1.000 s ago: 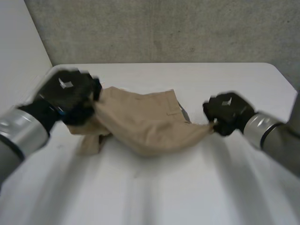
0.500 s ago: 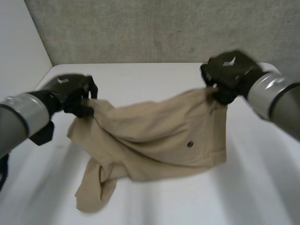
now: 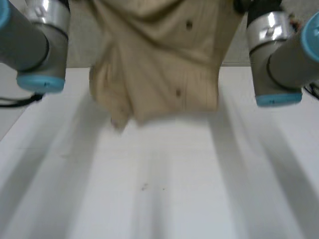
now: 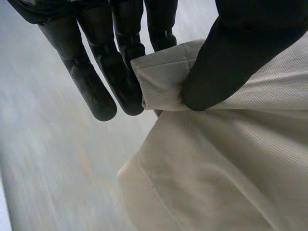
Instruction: Fold the shorts.
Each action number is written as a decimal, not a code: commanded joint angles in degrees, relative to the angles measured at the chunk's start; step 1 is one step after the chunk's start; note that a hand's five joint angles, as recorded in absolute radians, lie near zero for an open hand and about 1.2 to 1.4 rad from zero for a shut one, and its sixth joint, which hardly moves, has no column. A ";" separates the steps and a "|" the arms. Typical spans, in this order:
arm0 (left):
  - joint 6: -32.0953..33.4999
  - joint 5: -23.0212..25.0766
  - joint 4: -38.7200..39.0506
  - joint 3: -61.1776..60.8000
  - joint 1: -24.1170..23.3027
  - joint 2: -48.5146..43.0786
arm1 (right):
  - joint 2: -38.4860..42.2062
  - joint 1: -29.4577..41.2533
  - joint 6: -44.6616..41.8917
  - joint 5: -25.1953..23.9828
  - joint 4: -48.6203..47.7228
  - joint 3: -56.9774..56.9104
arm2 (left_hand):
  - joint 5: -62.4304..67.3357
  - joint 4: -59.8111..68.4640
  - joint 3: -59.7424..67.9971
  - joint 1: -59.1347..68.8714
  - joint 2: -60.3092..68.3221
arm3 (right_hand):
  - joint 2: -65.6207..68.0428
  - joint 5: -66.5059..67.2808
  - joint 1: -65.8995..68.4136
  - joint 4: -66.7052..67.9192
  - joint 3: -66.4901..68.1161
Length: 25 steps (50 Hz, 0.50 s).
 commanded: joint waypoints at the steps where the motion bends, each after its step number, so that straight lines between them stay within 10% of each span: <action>1: -0.78 -0.08 8.94 -7.69 -1.79 7.68 | -3.54 0.44 2.68 -0.63 -3.11 0.69 | 14.38 11.59 11.76 17.04 11.52 | 12.18 13.26 25.26 11.70 12.54; 25: 8.87 0.44 2.10 -44.96 -2.23 -7.35 | 4.64 -0.44 -1.45 -10.48 21.50 30.99 | 0.46 -2.33 -2.16 3.12 -2.40 | 12.18 13.26 25.26 11.70 12.54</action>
